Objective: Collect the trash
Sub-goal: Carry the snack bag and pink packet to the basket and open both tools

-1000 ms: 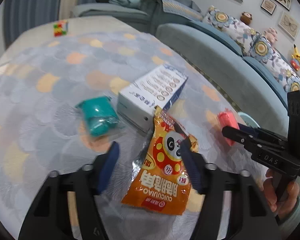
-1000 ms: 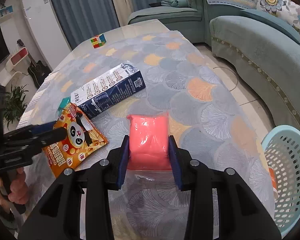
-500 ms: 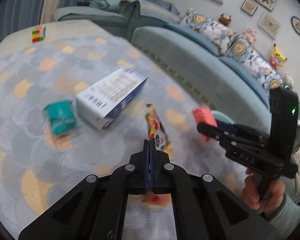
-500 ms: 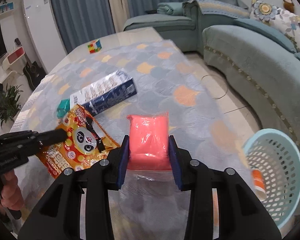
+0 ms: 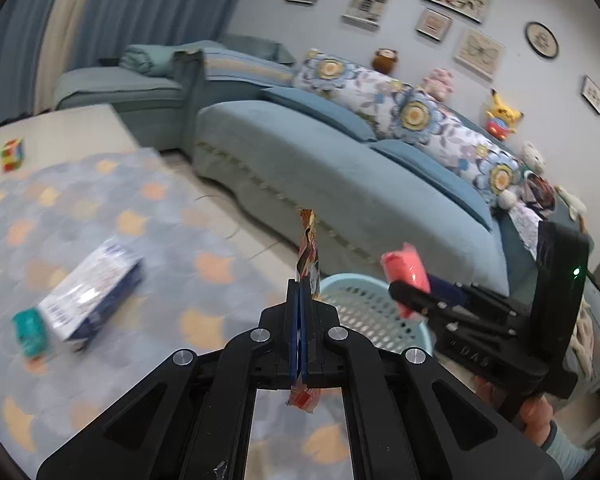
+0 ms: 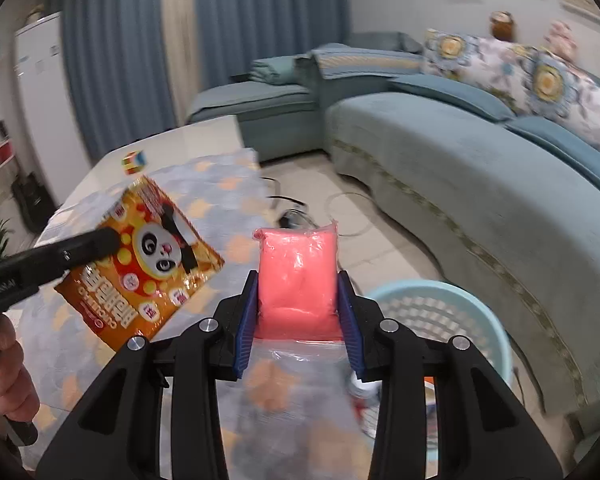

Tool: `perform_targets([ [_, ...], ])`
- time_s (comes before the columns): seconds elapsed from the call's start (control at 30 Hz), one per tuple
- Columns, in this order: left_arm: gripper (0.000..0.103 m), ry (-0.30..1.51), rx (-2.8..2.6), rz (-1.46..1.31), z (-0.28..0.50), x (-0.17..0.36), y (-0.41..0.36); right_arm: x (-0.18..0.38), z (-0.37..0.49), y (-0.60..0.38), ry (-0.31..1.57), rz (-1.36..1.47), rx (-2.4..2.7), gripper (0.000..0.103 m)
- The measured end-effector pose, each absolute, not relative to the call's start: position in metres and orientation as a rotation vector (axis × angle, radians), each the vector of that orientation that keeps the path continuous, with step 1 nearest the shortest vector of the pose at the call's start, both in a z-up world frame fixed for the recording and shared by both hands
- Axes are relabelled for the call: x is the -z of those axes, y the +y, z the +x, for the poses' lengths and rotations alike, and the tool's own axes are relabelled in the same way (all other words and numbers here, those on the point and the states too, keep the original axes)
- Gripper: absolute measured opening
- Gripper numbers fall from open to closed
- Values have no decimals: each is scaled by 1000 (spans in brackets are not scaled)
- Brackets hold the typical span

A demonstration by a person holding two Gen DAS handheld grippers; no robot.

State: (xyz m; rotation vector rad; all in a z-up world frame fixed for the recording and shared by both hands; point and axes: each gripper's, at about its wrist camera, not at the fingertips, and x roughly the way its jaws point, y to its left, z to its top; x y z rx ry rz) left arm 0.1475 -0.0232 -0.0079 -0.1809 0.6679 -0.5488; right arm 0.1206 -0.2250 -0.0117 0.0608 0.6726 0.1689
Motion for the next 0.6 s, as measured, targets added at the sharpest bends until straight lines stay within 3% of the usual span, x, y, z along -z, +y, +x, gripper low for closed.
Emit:
perform_targets([
  [0.37, 0, 764, 650, -79, 168, 37, -143, 63, 126, -341, 883, 258, 26, 35],
  [0.6, 0, 824, 660, -61, 179, 59, -166, 83, 119, -359, 936, 282, 58, 35],
])
